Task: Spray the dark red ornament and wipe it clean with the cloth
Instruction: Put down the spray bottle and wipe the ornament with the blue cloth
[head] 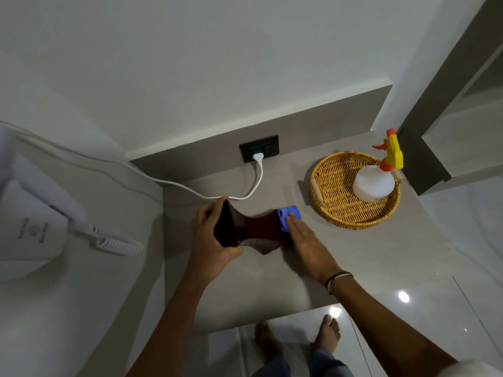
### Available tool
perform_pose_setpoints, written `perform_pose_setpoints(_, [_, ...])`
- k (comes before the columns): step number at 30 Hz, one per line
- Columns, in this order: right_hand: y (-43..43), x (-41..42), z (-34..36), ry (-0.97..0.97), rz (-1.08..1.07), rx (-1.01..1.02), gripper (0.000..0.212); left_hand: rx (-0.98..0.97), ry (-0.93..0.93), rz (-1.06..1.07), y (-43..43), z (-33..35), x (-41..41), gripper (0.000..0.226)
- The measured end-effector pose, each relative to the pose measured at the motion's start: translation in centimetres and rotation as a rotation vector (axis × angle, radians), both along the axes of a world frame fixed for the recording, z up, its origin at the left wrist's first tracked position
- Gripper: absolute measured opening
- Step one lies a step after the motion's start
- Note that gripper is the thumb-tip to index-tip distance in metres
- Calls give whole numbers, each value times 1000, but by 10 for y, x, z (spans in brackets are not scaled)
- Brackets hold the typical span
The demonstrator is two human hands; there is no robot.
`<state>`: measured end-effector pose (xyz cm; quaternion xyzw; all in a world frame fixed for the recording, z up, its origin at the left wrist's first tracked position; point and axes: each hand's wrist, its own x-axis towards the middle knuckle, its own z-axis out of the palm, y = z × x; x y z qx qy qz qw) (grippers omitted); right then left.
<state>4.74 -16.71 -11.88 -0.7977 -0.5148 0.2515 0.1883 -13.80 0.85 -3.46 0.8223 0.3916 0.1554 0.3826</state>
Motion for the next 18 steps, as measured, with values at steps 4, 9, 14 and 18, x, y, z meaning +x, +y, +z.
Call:
perform_pose_setpoints(4, [-4,11,0,595,-415,242,69,-266,-155,189,6,-6,-7,105])
perform_pose_setpoints(9, [15,1,14,1236,-767,239,49,-627,-241,364,9,0,-7,76])
perform_pose_setpoints(14, [27,5,25,1306,-843,241,43,-429,38,135,9,14,-13,143])
perform_pose_setpoints(18, [38,12,29,1299,-868,219,40,-190,294,-152,1,15,-26,164])
